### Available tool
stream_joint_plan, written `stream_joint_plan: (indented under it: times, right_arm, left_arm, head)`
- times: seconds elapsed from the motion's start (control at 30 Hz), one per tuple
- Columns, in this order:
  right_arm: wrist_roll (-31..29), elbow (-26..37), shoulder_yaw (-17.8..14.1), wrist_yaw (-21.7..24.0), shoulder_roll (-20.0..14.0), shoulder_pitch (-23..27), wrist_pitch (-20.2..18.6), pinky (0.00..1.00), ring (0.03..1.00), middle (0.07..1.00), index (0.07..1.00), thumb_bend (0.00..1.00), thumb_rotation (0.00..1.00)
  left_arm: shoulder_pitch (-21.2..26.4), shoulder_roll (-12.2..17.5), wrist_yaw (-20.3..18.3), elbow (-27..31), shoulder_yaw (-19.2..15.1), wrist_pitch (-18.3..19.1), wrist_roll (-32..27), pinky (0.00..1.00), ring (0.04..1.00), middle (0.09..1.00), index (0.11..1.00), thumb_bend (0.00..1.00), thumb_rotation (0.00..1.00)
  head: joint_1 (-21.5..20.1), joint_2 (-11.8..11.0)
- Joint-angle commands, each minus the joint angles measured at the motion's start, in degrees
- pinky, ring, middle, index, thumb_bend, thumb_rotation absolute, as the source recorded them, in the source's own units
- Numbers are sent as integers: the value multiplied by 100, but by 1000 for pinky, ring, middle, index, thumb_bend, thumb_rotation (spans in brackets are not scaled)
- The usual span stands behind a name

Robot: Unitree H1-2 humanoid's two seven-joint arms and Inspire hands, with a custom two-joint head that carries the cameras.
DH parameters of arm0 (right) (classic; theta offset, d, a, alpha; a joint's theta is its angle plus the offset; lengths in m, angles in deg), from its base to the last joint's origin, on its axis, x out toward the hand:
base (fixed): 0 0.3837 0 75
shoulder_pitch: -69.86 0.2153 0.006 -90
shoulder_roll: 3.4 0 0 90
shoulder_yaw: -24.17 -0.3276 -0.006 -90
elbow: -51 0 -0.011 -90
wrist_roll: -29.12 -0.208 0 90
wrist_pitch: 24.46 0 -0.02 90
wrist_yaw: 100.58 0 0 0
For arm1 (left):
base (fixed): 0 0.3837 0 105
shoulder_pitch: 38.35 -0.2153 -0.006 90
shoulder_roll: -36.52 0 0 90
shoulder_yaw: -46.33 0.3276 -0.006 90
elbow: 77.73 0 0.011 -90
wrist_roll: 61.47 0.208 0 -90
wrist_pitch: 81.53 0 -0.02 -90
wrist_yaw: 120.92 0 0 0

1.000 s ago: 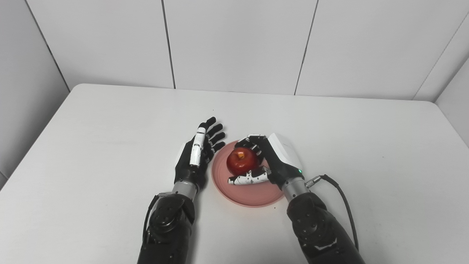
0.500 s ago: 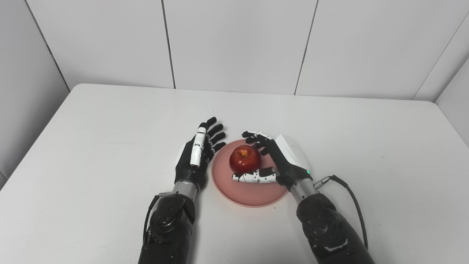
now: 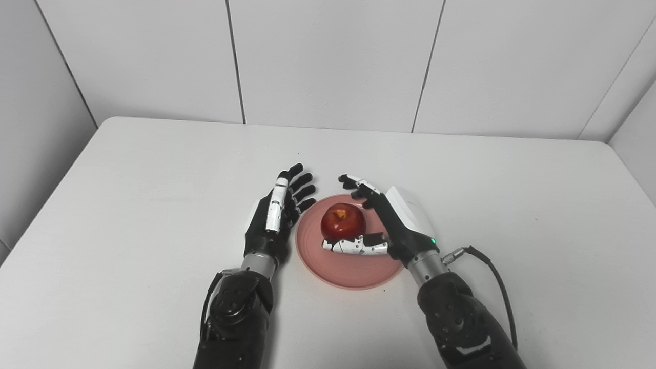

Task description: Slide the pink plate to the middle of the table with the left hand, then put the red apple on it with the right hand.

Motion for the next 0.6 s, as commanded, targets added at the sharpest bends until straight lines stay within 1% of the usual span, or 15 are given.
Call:
stream_joint_plan:
  times: [0.0, 0.17, 0.3, 0.37, 0.47, 0.5, 0.57]
  right_arm:
    - [-26, 203, -104, -156, -12, 126, 384, 705, 781, 825, 841, 1000, 451]
    - [-182, 364, -206, -36, -93, 127, 466, 720, 794, 837, 855, 1000, 487]
    - [-382, 527, -305, 112, -154, 118, 378, 753, 826, 860, 881, 1000, 562]
    - [-521, 622, -405, 149, -146, 92, 334, 758, 831, 864, 884, 1000, 580]
    - [-745, 667, -557, 141, -104, 56, 393, 752, 835, 869, 887, 1000, 569]
    - [-708, 688, -603, 108, -111, 55, 376, 747, 834, 870, 887, 1000, 565]
    - [-641, 717, -680, 58, -127, 51, 334, 765, 836, 864, 884, 1000, 605]
  left_arm:
    - [59, -21, 35, 3, -29, 64, -7, 818, 852, 865, 857, 348, 1000]
    - [60, -6, 16, -22, -32, 22, -9, 813, 851, 865, 856, 339, 1000]
    - [62, -3, 11, -34, -35, 17, -8, 814, 851, 866, 855, 338, 1000]
    - [57, -5, 0, -20, -46, 53, -35, 817, 852, 867, 857, 343, 1000]
    - [49, 5, -40, -15, -56, 63, -67, 831, 857, 873, 865, 351, 1000]
    - [45, 8, -50, -10, -62, 71, -77, 833, 858, 874, 866, 352, 1000]
    - [42, 11, -57, -14, -69, 73, -91, 846, 857, 874, 868, 357, 1000]
  head:
    - [5, -2]
    - [3, -1]
    - [7, 1]
    - [3, 3]
    - [-13, 2]
    - [-22, 1]
    - [-28, 4]
